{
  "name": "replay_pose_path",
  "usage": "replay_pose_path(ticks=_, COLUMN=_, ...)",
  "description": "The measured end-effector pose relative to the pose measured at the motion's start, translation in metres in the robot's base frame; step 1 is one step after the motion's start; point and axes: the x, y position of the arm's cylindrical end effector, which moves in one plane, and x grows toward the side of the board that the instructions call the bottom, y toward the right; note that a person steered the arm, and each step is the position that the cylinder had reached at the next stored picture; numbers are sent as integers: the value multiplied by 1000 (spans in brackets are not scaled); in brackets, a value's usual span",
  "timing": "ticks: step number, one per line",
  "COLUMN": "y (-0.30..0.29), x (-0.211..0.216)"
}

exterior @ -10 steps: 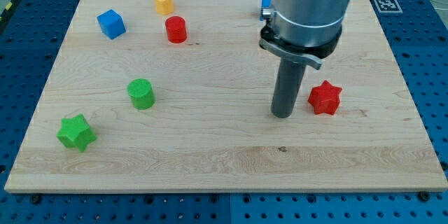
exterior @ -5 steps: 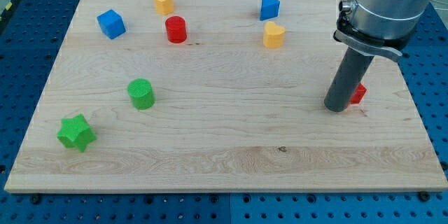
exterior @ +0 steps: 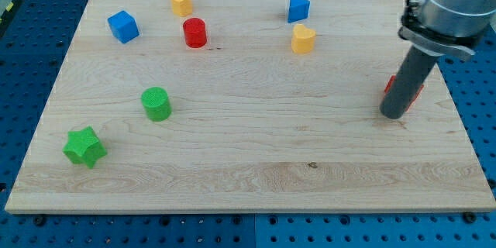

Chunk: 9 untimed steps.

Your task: Push red star to the center right of the board

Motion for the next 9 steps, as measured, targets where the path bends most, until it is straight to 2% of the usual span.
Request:
replay_pose_path(ticks=2, y=1, x=-24)
replay_pose_path(ticks=5, y=36, x=-24)
replay_pose_path(ticks=9, y=13, x=-32)
